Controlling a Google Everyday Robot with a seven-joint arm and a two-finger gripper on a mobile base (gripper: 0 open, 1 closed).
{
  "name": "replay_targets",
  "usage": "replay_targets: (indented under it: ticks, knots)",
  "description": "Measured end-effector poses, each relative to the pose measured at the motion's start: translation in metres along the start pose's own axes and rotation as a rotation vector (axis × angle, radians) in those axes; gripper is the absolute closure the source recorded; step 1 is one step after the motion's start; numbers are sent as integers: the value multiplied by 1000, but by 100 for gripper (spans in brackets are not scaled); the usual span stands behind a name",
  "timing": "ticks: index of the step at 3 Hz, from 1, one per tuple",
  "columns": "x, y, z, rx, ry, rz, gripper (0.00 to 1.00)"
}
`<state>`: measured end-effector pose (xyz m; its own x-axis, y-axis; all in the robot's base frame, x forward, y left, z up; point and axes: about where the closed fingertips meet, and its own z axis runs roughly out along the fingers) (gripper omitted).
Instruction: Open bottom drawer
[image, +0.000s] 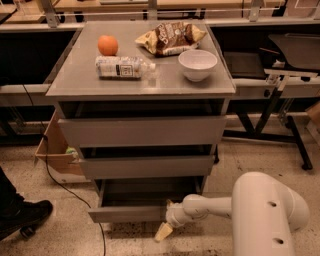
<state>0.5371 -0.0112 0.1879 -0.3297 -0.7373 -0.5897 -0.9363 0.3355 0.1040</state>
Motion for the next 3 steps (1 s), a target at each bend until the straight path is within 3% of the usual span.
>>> replay_targets:
  ticks: [1,2,3]
  knots:
    - [1,13,-17,-20,17,-2,0]
    - [-15,4,-45,11,-3,-11,0]
    - [-34,-12,-69,55,-35,-24,16]
